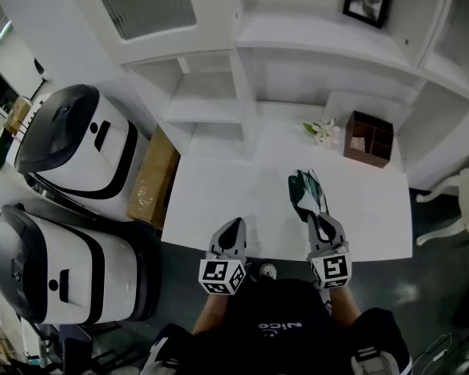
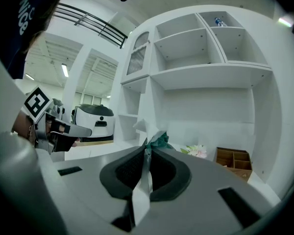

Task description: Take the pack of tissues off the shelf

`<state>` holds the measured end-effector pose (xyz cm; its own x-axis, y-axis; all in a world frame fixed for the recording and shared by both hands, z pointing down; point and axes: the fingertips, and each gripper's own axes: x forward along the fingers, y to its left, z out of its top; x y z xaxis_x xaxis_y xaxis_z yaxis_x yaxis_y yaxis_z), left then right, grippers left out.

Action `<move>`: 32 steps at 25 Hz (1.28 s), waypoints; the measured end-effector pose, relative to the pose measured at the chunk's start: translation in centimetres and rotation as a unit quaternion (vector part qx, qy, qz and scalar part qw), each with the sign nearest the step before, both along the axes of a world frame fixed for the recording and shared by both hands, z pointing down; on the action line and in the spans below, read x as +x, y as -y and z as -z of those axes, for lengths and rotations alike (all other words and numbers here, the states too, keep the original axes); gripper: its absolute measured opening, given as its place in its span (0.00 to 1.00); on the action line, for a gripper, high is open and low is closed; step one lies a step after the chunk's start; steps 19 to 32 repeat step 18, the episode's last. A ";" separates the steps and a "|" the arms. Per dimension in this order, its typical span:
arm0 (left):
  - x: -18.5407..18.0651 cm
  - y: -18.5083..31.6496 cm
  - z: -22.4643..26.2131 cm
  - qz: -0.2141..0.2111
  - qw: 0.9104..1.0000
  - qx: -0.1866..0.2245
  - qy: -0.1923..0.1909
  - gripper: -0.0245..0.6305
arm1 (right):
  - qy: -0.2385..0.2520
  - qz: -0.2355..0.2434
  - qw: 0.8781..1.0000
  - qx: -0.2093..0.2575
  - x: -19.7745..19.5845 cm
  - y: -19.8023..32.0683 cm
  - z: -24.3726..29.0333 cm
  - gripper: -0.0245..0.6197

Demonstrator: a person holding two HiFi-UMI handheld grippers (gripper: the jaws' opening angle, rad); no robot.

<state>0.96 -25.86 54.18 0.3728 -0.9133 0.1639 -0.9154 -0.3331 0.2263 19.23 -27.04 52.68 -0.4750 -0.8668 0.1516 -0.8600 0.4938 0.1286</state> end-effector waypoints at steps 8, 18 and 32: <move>-0.7 -0.2 -0.4 0.009 1.000 0.000 0.012 0.04 | -0.021 0.011 1.000 -0.001 -0.6 -0.4 -0.6 0.07; -1.4 0.0 -0.5 0.030 0.999 0.000 0.028 0.04 | -0.018 0.003 1.000 0.001 -0.3 -0.1 -0.4 0.07; -1.4 0.0 -0.5 0.030 0.999 0.000 0.028 0.04 | -0.018 0.003 1.000 0.001 -0.3 -0.1 -0.4 0.07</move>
